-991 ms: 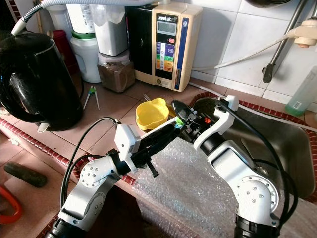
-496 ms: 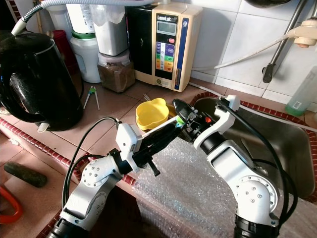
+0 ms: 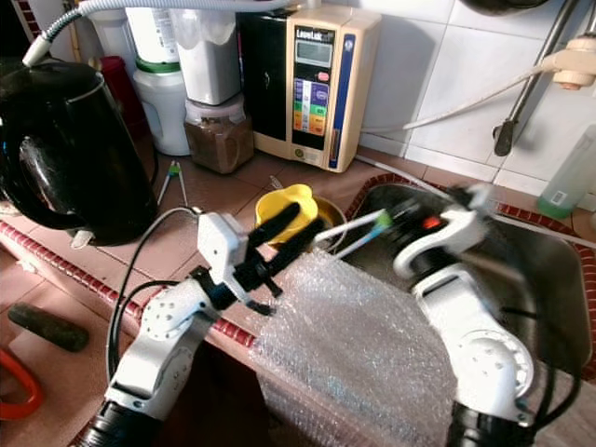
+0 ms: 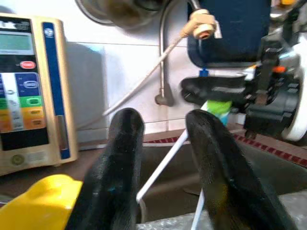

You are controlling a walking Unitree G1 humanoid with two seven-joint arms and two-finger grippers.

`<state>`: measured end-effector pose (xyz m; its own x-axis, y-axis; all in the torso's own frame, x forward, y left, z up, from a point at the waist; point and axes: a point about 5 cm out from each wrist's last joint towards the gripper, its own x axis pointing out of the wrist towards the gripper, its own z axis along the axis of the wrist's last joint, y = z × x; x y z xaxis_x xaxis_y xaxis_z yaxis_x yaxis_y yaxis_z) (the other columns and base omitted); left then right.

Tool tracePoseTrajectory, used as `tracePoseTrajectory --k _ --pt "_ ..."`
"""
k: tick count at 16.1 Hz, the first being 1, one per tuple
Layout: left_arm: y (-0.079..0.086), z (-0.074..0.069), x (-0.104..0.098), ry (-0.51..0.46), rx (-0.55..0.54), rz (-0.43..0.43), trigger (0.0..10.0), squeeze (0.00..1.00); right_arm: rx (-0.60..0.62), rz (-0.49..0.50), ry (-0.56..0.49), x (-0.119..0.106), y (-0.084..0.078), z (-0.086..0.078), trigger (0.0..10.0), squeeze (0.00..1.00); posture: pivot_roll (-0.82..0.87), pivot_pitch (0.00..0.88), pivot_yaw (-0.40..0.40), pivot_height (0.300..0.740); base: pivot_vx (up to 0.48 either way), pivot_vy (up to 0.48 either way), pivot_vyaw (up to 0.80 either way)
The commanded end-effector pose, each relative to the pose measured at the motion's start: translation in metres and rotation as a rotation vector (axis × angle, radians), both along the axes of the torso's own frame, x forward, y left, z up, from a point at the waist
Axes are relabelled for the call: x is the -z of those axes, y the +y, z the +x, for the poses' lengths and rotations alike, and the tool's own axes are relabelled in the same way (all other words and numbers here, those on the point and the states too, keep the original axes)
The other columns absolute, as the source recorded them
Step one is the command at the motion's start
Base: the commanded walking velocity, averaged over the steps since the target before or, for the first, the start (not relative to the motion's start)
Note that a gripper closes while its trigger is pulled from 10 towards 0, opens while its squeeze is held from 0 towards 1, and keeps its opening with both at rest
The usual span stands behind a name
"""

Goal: Kitchen organization

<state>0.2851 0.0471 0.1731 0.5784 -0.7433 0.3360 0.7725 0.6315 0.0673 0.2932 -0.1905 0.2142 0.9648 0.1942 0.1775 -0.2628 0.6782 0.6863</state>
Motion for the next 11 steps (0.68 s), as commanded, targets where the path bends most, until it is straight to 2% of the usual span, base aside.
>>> tracePoseTrajectory --k 1,3,5,6,7,9,11 --pt "0.001 0.004 0.001 0.013 -0.019 0.01 10.0 1.0 0.036 0.017 -0.03 -0.008 -0.005 0.001 0.0 0.0 0.02 0.0 -0.011 0.74 0.0 0.0 0.0" --pt "0.007 0.009 0.004 0.051 -0.068 0.011 10.0 1.0 0.127 0.014 -0.088 -0.019 -0.02 -0.001 0.0 0.0 0.03 0.0 -0.011 0.74 0.0 0.0 0.0" --pt "0.012 0.012 0.011 0.097 -0.102 0.033 10.0 1.0 0.225 -0.104 -0.103 -0.027 -0.031 -0.004 0.0 0.0 0.03 0.0 -0.012 0.74 0.0 0.0 0.0" --pt "0.013 0.012 0.016 0.128 -0.107 0.051 10.0 1.0 0.291 -0.204 -0.091 -0.029 -0.038 -0.005 0.0 0.0 0.03 0.0 -0.012 0.74 0.0 0.0 0.0" --pt "0.015 0.011 0.022 0.141 -0.117 0.086 10.0 1.0 0.38 -0.332 -0.06 -0.028 -0.048 -0.008 0.0 0.0 0.02 0.0 -0.011 0.74 0.0 0.0 0.0" --pt "0.016 0.008 0.033 0.154 -0.1 0.151 10.0 1.0 0.479 -0.408 0.026 -0.014 -0.065 -0.012 0.0 0.0 0.02 0.0 -0.009 0.74 0.0 0.0 0.0" --pt "0.019 0.008 0.036 0.16 -0.094 0.158 10.0 1.0 0.568 -0.449 0.129 0.006 -0.082 -0.017 0.0 0.0 0.02 0.0 -0.006 0.74 0.0 0.0 0.0"
